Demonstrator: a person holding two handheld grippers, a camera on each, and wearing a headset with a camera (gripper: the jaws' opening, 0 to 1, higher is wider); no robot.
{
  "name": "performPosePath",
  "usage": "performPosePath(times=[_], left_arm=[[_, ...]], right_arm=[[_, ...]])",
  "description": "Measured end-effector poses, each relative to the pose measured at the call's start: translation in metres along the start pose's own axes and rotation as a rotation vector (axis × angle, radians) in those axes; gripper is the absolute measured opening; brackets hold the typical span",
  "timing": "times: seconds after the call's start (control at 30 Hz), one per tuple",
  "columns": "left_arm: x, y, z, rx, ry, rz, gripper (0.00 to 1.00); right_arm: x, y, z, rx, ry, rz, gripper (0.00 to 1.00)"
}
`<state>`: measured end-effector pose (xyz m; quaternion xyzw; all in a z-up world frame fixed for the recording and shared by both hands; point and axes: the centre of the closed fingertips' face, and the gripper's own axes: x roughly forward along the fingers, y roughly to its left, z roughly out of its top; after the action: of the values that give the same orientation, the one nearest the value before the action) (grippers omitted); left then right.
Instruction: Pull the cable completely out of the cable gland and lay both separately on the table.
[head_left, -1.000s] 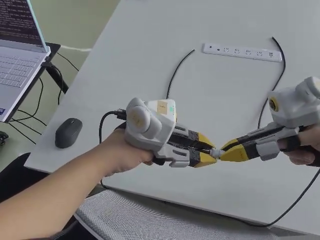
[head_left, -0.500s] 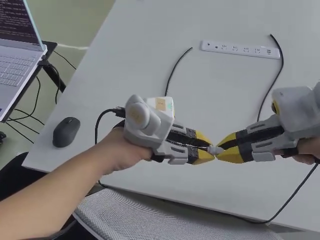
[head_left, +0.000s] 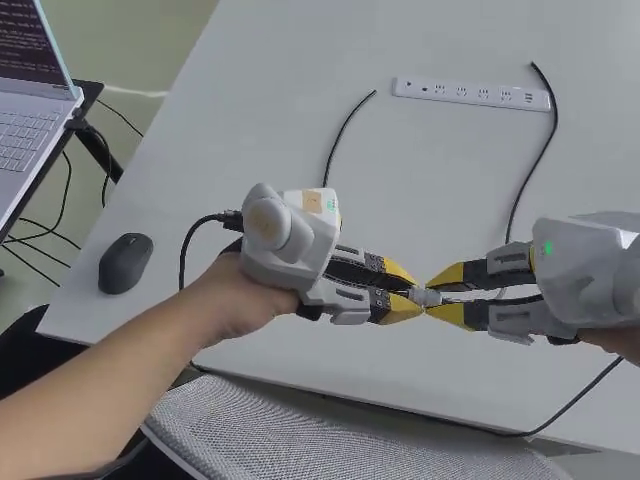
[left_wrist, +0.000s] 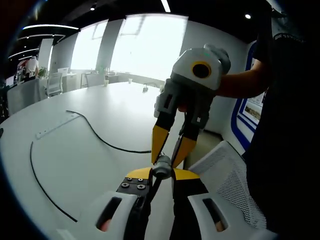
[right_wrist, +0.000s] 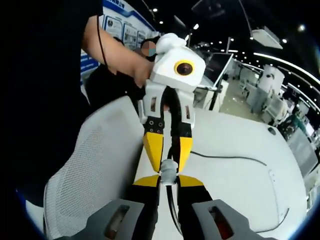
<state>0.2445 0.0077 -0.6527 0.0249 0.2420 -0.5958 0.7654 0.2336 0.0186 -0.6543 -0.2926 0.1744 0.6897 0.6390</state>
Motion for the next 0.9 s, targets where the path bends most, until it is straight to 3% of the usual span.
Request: performPosePath(times=[0.2, 0.6, 0.7, 0.8, 0.9], left_arm=[[0.0, 0.001, -0.001, -0.012, 0.002, 0.007, 0.15], [-0.001, 0.0, 0.003, 0.019, -0.003, 0.013, 0.15], [-0.001, 0.0, 0.004, 0.027, -0.005, 0.016, 0.15], [-0.003, 0.001, 0.005, 0.027, -0.012, 0.021, 0.15], [-0.005, 0.003, 0.008, 0.029, -0.021, 0.031, 0.15]], right_arm=[[0.0, -0.006, -0.005, -0.008, 0.011, -0.026, 0.08], [-0.011, -0.012, 0.001, 0.105, -0.033, -0.073, 0.15], [-0.02, -0.015, 0.004, 0.205, -0.061, -0.122, 0.16], [-0.029, -0.023, 0.002, 0.227, -0.083, -0.189, 0.16], [-0.033, -0.022, -0.001, 0.227, -0.06, -0.232, 0.2]])
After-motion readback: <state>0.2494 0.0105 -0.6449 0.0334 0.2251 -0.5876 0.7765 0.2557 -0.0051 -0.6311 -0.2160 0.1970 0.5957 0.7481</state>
